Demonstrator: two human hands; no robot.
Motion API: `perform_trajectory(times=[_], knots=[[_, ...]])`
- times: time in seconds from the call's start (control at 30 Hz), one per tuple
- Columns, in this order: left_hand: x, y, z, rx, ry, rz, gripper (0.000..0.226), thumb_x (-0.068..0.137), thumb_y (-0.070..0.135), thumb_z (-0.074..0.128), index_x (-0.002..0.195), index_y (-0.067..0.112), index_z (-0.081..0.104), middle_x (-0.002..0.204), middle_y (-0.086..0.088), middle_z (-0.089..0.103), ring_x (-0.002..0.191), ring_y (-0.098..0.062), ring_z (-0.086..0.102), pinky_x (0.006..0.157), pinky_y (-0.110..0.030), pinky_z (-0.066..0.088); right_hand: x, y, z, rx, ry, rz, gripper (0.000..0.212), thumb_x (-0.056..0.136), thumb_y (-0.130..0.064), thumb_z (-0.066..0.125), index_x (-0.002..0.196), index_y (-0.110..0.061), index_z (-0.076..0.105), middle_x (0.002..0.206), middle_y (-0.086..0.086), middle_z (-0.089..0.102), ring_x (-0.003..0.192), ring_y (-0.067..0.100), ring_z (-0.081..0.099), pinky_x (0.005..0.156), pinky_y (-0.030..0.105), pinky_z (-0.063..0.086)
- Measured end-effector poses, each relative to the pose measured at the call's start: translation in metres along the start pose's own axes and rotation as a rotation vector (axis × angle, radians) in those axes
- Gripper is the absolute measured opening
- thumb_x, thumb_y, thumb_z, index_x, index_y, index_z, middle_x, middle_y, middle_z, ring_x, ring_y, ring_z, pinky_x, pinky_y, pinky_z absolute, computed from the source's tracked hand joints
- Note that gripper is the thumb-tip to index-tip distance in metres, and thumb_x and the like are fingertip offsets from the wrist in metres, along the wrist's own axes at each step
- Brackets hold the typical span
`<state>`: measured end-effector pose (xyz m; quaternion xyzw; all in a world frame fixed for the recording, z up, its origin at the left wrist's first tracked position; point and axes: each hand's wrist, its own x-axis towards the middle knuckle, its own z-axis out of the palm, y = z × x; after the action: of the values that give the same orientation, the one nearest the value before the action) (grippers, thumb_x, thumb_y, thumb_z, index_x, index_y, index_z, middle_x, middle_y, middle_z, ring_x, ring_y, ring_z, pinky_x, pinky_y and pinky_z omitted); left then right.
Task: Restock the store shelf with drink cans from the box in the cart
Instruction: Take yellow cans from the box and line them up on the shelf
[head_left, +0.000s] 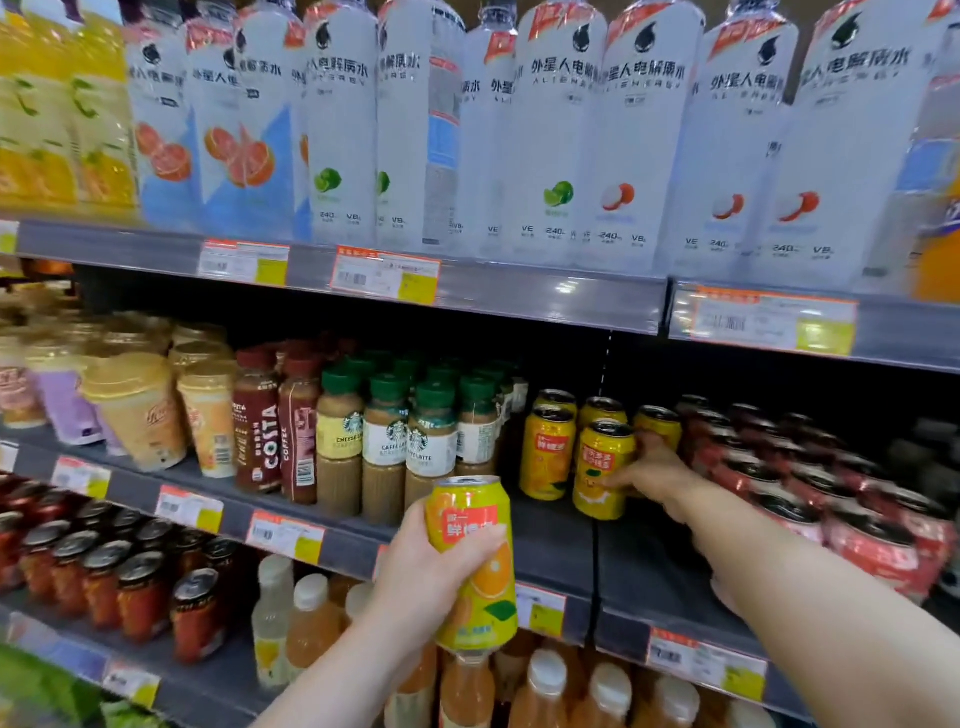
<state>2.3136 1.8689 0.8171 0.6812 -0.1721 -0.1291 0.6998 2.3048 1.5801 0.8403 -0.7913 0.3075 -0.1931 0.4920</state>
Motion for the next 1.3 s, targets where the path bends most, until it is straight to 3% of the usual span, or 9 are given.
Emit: perform_trajectory(times=[0.17, 0.37, 0.53, 0.67, 0.77, 0.9, 1.07, 1.2, 1.3], knots=[[0.017, -0.003, 0.014, -0.05, -0.085, -0.014, 0.072, 0.036, 0.057, 0.077, 0.099, 0.031, 0.056, 0.099, -0.003, 0.07, 0.089, -0.021, 0.069, 0.082, -0.048, 0.057, 0.007, -0.012, -0.004, -0.071, -0.042, -0.01, 0.081, 0.064, -0.007, 0.082, 0.129, -0.017, 0.036, 0.116, 0.004, 0.058, 0.105, 0.023, 0.057, 0.068, 0.032, 0.051], [0.031, -0.005, 0.033, -0.076, -0.126, 0.009, 0.055, 0.051, 0.044, 0.077, 0.099, 0.03, 0.056, 0.093, 0.001, 0.07, 0.076, -0.012, 0.071, 0.062, -0.03, 0.057, 0.012, -0.013, -0.004, -0.228, -0.009, -0.151, 0.062, 0.066, -0.003, 0.081, 0.121, -0.008, 0.053, 0.122, 0.013, 0.061, 0.115, 0.027, 0.057, 0.098, 0.036, 0.045], [0.041, -0.002, 0.045, -0.081, -0.181, 0.027, 0.047, 0.067, 0.031, 0.082, 0.105, 0.03, 0.055, 0.097, -0.001, 0.07, 0.086, -0.019, 0.07, 0.077, -0.041, 0.058, 0.011, -0.018, -0.007, -0.39, -0.012, -0.133, 0.073, 0.067, -0.011, 0.082, 0.13, -0.008, 0.045, 0.129, 0.013, 0.056, 0.119, 0.026, 0.054, 0.099, 0.031, 0.043], [0.054, 0.002, 0.06, -0.069, -0.25, 0.082, 0.045, 0.068, 0.027, 0.082, 0.102, 0.032, 0.053, 0.098, 0.001, 0.069, 0.086, -0.015, 0.069, 0.07, -0.032, 0.057, 0.003, -0.036, -0.024, -0.537, 0.045, -0.184, 0.09, 0.073, -0.028, 0.078, 0.144, -0.012, 0.026, 0.145, 0.012, 0.04, 0.131, 0.027, 0.042, 0.104, 0.028, 0.037], [0.064, 0.004, 0.077, -0.037, -0.304, 0.112, 0.047, 0.068, 0.025, 0.082, 0.101, 0.036, 0.051, 0.1, 0.004, 0.068, 0.089, -0.014, 0.067, 0.074, -0.031, 0.055, -0.01, -0.052, -0.04, -0.634, 0.108, -0.234, 0.074, 0.077, -0.033, 0.072, 0.141, -0.021, 0.036, 0.147, 0.008, 0.037, 0.131, 0.023, 0.041, 0.1, 0.021, 0.034], [0.073, 0.001, 0.103, 0.029, -0.365, 0.156, 0.06, 0.065, 0.022, 0.084, 0.112, 0.036, 0.05, 0.102, 0.002, 0.067, 0.092, -0.016, 0.066, 0.081, -0.034, 0.054, -0.029, -0.059, -0.057, -0.719, 0.093, -0.29, 0.044, 0.081, -0.033, 0.067, 0.123, -0.023, 0.056, 0.133, 0.002, 0.052, 0.12, 0.017, 0.05, 0.097, 0.021, 0.039], [0.079, -0.007, 0.132, 0.128, -0.372, 0.156, 0.082, 0.063, 0.025, 0.085, 0.131, 0.031, 0.039, 0.108, 0.002, 0.062, 0.098, -0.017, 0.062, 0.087, -0.037, 0.052, -0.045, -0.052, -0.066, -0.709, 0.041, -0.286, 0.032, 0.084, -0.033, 0.065, 0.112, -0.018, 0.063, 0.116, 0.003, 0.064, 0.103, 0.018, 0.059, 0.084, 0.022, 0.044], [0.081, -0.011, 0.143, 0.182, -0.384, 0.148, 0.086, 0.064, 0.024, 0.084, 0.136, 0.028, 0.037, 0.128, -0.006, 0.051, 0.114, -0.024, 0.054, 0.097, -0.043, 0.048, -0.051, -0.049, -0.062, -0.773, -0.104, -0.263, 0.053, 0.079, -0.058, 0.061, 0.118, -0.021, 0.058, 0.116, -0.001, 0.062, 0.102, 0.016, 0.057, 0.086, 0.028, 0.047], [0.081, -0.012, 0.143, 0.234, -0.393, 0.181, 0.088, 0.064, 0.023, 0.084, 0.137, 0.024, 0.035, 0.132, -0.007, 0.049, 0.117, -0.024, 0.052, 0.099, -0.041, 0.046, -0.052, -0.045, -0.054, -0.876, -0.234, -0.234, 0.071, 0.069, -0.064, 0.067, 0.127, -0.028, 0.049, 0.125, -0.004, 0.056, 0.109, 0.016, 0.054, 0.087, 0.027, 0.045]])
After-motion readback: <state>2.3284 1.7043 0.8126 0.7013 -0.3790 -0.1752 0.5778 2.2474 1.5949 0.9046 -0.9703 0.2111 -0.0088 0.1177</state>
